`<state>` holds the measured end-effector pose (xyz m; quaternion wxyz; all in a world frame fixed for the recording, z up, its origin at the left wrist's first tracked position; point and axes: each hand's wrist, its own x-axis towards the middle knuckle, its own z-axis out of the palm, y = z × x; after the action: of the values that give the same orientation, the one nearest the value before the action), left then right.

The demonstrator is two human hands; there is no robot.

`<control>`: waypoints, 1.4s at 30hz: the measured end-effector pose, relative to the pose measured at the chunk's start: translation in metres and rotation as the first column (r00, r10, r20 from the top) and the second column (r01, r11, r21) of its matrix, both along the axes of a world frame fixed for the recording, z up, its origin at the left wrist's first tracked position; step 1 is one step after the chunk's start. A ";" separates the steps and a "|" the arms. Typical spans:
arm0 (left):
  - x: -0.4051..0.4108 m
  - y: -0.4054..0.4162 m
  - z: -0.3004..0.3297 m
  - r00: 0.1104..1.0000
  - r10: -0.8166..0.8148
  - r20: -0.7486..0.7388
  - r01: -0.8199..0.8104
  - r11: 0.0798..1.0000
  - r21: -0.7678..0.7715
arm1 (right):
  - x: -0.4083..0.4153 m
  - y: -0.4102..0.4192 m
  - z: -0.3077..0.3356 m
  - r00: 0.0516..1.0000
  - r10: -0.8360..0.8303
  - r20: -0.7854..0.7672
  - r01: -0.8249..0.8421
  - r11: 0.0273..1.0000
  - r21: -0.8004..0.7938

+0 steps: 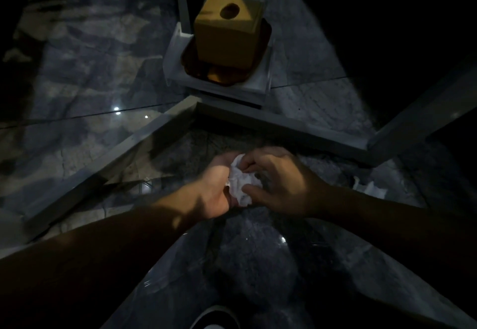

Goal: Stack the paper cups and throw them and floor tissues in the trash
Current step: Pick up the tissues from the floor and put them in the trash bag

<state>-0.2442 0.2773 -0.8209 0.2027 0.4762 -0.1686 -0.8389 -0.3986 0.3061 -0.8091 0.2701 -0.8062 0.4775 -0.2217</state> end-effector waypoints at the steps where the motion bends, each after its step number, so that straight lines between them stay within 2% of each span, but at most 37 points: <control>1: -0.001 0.000 0.000 1.000 -0.001 0.022 0.001 1.000 -0.003 | -0.003 0.002 0.002 1.000 0.026 -0.006 -0.026 1.000 0.002; 5: -0.004 0.000 -0.007 0.998 -0.037 0.059 0.037 0.999 0.006 | -0.026 0.011 0.011 0.995 0.084 -0.050 -0.085 0.996 -0.018; 9: -0.007 0.000 -0.006 0.992 -0.086 0.089 0.084 0.996 0.021 | -0.076 0.017 0.006 0.989 -0.100 -0.111 0.108 0.992 0.065; 14: -0.014 0.001 -0.006 0.986 -0.120 0.119 0.121 0.993 -0.001 | -0.141 0.027 -0.007 0.933 -0.189 -0.307 0.244 0.958 0.152; 19: -0.021 0.006 -0.004 0.978 -0.194 0.073 0.193 0.981 0.025 | -0.181 0.039 -0.014 0.879 -0.096 -0.468 0.236 0.938 0.253; 24: -0.025 0.008 -0.006 0.984 -0.166 0.067 0.164 0.986 0.035 | -0.185 0.043 -0.024 0.823 0.055 -0.565 0.213 0.893 0.397; 42: -0.019 0.010 -0.010 0.993 -0.112 0.031 0.110 0.991 0.077 | -0.172 0.036 -0.036 0.839 -0.042 -0.542 0.274 0.894 0.354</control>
<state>-0.2628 0.2876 -0.8312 0.1345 0.4882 -0.1666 -0.8460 -0.5704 0.3421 -0.8448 0.2770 -0.7156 0.6349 0.0901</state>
